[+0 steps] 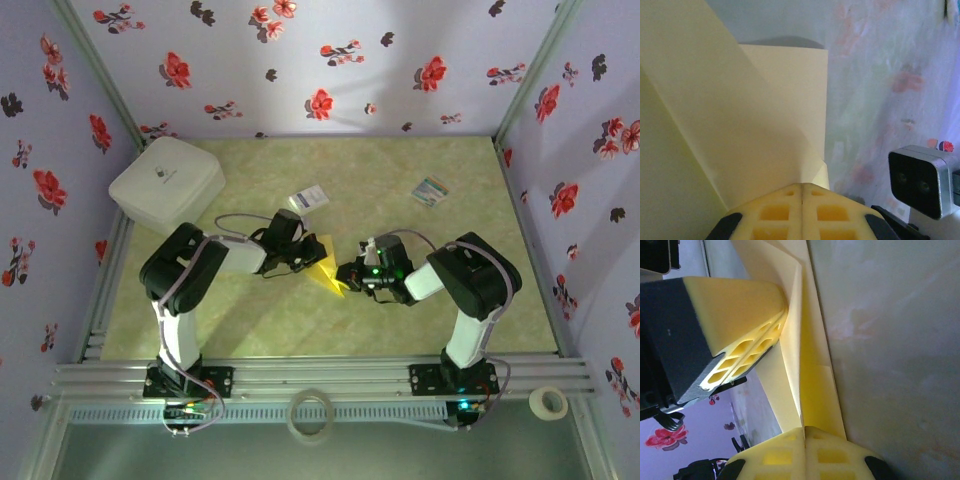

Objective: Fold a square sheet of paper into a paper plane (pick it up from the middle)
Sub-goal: Fourth fold the wing at the center of the table.

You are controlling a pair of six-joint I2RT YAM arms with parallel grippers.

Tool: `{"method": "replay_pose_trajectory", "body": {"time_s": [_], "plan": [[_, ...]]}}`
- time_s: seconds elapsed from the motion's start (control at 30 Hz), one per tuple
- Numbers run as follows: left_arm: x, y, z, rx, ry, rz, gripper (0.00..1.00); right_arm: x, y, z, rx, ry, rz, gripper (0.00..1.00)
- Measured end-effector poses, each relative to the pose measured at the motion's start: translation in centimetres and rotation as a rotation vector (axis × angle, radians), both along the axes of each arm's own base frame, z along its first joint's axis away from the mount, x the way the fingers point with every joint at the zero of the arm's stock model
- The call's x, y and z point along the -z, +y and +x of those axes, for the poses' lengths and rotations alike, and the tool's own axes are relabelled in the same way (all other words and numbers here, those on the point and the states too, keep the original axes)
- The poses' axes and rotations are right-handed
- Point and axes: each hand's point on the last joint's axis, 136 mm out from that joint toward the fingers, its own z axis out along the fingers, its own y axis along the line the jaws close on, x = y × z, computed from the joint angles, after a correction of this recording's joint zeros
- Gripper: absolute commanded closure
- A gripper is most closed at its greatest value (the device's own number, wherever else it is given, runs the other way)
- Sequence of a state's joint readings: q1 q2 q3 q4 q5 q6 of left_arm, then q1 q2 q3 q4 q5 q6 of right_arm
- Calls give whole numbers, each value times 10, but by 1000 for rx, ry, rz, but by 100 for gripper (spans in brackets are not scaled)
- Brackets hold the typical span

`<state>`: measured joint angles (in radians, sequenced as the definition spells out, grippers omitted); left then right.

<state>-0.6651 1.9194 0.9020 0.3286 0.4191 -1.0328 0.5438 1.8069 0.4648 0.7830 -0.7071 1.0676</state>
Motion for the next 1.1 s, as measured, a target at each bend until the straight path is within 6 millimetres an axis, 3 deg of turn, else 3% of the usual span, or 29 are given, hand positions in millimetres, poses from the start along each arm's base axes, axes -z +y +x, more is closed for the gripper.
{"method": "replay_pose_trajectory", "body": {"time_s": [0.3, 0.77, 1.1], "plan": [[1, -1, 1, 3, 4, 0, 97, 0, 0, 0, 0, 1, -1, 96], [2, -5, 0, 27, 8, -8, 98, -5, -3, -7, -15, 3, -52, 77], [2, -6, -1, 30, 9, -11, 98, -1, -8, -17, -64, 0, -156, 84]]}}
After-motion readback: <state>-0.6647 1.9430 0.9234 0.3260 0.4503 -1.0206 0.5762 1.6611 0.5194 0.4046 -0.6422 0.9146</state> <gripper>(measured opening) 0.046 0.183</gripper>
